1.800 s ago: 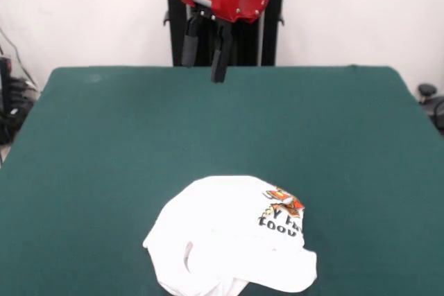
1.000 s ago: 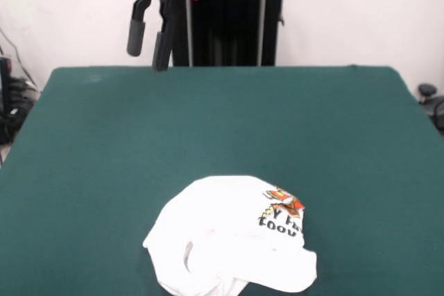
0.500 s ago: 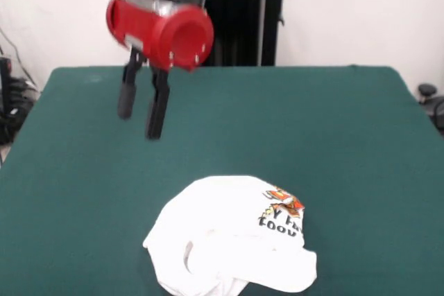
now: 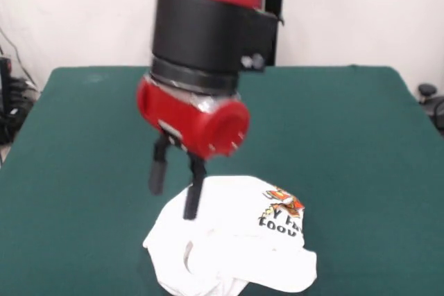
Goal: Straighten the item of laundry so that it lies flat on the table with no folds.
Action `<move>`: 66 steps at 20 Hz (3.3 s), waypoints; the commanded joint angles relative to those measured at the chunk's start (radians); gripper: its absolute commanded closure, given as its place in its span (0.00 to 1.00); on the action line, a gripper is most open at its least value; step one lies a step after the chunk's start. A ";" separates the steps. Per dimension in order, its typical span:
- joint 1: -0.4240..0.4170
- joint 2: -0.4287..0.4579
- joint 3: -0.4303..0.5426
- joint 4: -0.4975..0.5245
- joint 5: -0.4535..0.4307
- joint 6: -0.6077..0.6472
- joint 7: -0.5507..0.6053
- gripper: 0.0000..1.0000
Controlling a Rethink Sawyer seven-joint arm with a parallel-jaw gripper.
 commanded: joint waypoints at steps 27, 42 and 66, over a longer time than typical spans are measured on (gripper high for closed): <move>0.159 0.253 -0.087 -0.181 0.004 0.397 0.094 0.00; 0.148 0.408 -0.029 -0.178 0.021 0.133 0.171 0.00; 0.133 0.425 -0.030 -0.054 0.086 0.022 0.208 1.00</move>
